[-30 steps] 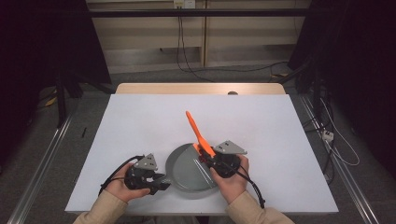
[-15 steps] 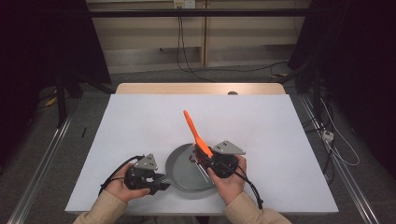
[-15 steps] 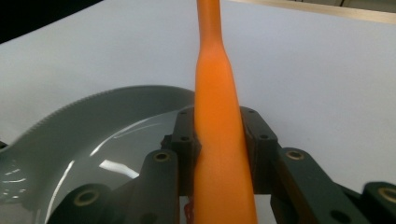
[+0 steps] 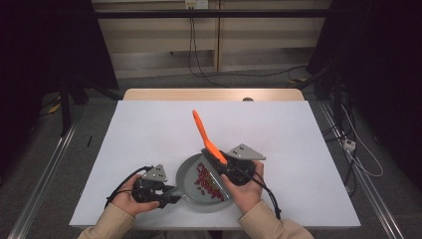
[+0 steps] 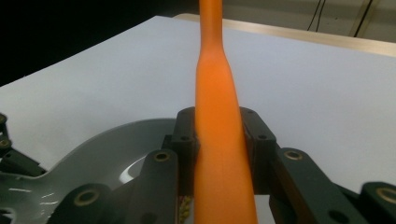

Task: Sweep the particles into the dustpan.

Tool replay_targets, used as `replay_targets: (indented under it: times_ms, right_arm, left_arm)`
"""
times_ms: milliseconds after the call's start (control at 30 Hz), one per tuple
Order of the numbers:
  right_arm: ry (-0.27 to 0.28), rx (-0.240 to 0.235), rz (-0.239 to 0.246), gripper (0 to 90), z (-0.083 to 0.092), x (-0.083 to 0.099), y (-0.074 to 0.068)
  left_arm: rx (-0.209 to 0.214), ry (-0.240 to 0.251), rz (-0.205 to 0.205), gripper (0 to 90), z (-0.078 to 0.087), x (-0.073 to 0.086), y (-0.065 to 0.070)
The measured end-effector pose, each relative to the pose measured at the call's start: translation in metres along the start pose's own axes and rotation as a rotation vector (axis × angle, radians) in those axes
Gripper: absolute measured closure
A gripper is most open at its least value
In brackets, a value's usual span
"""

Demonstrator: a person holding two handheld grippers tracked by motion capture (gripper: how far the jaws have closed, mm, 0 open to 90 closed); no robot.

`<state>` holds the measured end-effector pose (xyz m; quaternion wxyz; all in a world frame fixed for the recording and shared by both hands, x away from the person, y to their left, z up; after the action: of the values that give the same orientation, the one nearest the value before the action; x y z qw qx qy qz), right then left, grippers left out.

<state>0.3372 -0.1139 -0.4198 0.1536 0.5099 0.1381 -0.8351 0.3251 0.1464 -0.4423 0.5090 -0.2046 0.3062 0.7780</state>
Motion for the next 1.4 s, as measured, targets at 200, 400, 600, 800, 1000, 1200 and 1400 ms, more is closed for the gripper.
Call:
replay_targets:
  times_ms: [200,400,600,800,1000,1200,1400]
  right_arm:
    - [-0.009,0.055,-0.011,70.9,-0.003,0.003,0.026]
    - [-0.04,0.122,0.025,70.9,-0.01,0.012,0.041]
    - [-0.048,0.138,0.062,70.9,-0.016,0.02,0.037]
    - [-0.057,0.111,0.114,70.6,-0.015,0.023,0.015]
    - [-0.056,0.068,0.104,70.6,-0.014,0.023,0.0]
    - [-0.032,-0.004,0.029,70.9,-0.011,0.018,-0.004]
    - [-0.015,-0.004,0.049,70.9,-0.009,0.013,-0.006]
  left_arm:
    - [0.001,-0.001,0.002,62.1,0.0,0.0,0.0]
    - [0.003,0.002,0.008,62.2,0.0,0.0,-0.001]
    - [0.0,-0.005,0.006,62.2,0.0,0.0,-0.002]
    - [-0.005,-0.003,0.012,62.3,0.0,0.0,-0.002]
    - [-0.011,0.006,0.02,62.3,-0.001,0.0,-0.002]
    - [-0.012,0.007,0.023,62.2,0.0,0.0,-0.002]
    - [-0.025,0.0,0.025,61.4,0.001,0.001,0.0]
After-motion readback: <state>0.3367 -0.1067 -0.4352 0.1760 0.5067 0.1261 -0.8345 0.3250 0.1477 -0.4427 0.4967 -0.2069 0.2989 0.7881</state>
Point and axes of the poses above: each handheld gripper's, and its own axes: z roughly backward along the jaws, x roughly out of its underside, y roughly to its right, the point moved 2 cm from there along -z, roughly forward along the jaws, and after that the axes turned 7 degrees about x, right-handed, at the moved point
